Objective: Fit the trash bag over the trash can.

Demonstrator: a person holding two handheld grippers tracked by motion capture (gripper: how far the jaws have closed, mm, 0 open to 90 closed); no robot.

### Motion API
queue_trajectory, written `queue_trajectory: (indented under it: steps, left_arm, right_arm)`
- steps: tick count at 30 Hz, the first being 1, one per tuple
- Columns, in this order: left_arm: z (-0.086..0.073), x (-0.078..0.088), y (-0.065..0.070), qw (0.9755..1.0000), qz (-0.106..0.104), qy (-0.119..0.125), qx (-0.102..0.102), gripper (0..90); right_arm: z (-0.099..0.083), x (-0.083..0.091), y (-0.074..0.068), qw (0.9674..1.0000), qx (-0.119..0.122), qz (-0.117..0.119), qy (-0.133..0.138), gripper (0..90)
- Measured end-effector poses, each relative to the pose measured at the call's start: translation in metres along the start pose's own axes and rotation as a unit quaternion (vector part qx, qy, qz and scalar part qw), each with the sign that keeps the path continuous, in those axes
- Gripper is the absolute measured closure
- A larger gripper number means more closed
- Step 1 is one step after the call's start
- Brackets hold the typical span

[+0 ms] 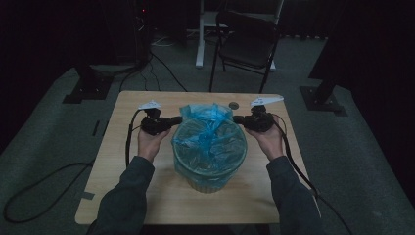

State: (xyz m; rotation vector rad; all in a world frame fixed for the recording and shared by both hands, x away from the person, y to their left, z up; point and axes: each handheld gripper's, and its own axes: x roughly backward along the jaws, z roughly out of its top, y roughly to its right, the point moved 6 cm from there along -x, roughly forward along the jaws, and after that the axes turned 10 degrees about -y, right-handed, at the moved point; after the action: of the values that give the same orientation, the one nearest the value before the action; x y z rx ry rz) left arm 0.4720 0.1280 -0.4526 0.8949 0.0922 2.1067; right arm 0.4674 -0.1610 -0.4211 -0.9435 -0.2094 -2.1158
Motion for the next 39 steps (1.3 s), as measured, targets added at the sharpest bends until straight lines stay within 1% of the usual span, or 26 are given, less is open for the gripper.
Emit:
queue_trajectory:
  steps: [2,7,8,10,14,16,18,20,22,26,30,31,33,35,36,38,39]
  left_arm:
    - [-0.002,-0.004,0.000,1.0000,0.000,-0.008,0.001,88.9]
    - [-0.004,-0.008,-0.001,0.9999,0.001,-0.015,0.006,89.1]
    - [-0.005,-0.011,-0.002,0.9997,0.004,-0.022,0.009,89.1]
    - [-0.006,-0.014,-0.003,0.9995,0.005,-0.028,0.012,89.3]
    - [-0.008,-0.018,-0.005,0.9991,0.010,-0.037,0.017,89.4]
    - [-0.011,-0.020,-0.007,0.9988,0.014,-0.044,0.018,89.4]
    - [-0.013,-0.020,-0.009,0.9985,0.014,-0.046,0.023,89.4]
    - [-0.015,-0.020,-0.012,0.9981,0.018,-0.051,0.029,89.4]
    - [-0.018,-0.021,-0.014,0.9978,0.019,-0.055,0.032,89.3]
    - [-0.023,-0.024,-0.016,0.9971,0.020,-0.064,0.038,89.1]
    - [-0.025,-0.026,-0.017,0.9966,0.019,-0.070,0.039,87.8]
    - [-0.028,-0.029,-0.017,0.9960,0.019,-0.077,0.041,87.6]
    - [-0.032,-0.031,-0.017,0.9955,0.018,-0.083,0.042,87.3]
    - [-0.035,-0.032,-0.018,0.9950,0.018,-0.088,0.043,87.2]
    - [-0.035,-0.032,-0.018,0.9950,0.018,-0.088,0.043,87.0]
    - [-0.039,-0.031,-0.020,0.9944,0.019,-0.093,0.047,86.1]
    - [-0.040,-0.029,-0.021,0.9945,0.018,-0.091,0.049,85.3]
  right_arm:
    - [-0.002,-0.002,0.001,1.0000,-0.005,0.001,-0.002,90.0]
    - [-0.003,-0.005,0.001,0.9999,-0.011,-0.001,-0.008,90.0]
    - [-0.003,-0.005,0.001,0.9999,-0.012,-0.002,-0.010,90.0]
    - [-0.005,-0.008,0.003,0.9997,-0.015,-0.010,-0.019,90.0]
    - [-0.006,-0.012,0.006,0.9993,-0.020,-0.018,-0.027,90.0]
    - [-0.008,-0.015,0.007,0.9987,-0.016,-0.029,-0.039,90.0]
    - [-0.010,-0.015,0.007,0.9982,-0.010,-0.037,-0.047,90.0]
    - [-0.012,-0.016,0.007,0.9981,-0.008,-0.038,-0.048,90.0]
    - [-0.016,-0.016,0.009,0.9979,-0.012,-0.039,-0.051,90.0]
    - [-0.022,-0.016,0.011,0.9976,-0.021,-0.039,-0.053,90.0]
    - [-0.029,-0.015,0.013,0.9974,-0.026,-0.037,-0.056,90.0]
    - [-0.032,-0.015,0.013,0.9974,-0.025,-0.035,-0.057,90.0]
    - [-0.034,-0.015,0.012,0.9971,-0.023,-0.037,-0.062,90.0]
    - [-0.036,-0.015,0.010,0.9972,-0.020,-0.033,-0.065,90.0]
    - [-0.038,-0.015,0.008,0.9970,-0.017,-0.032,-0.069,90.0]
    - [-0.041,-0.015,0.006,0.9966,-0.010,-0.033,-0.075,90.0]
    - [-0.042,-0.014,0.004,0.9963,-0.006,-0.035,-0.078,90.0]
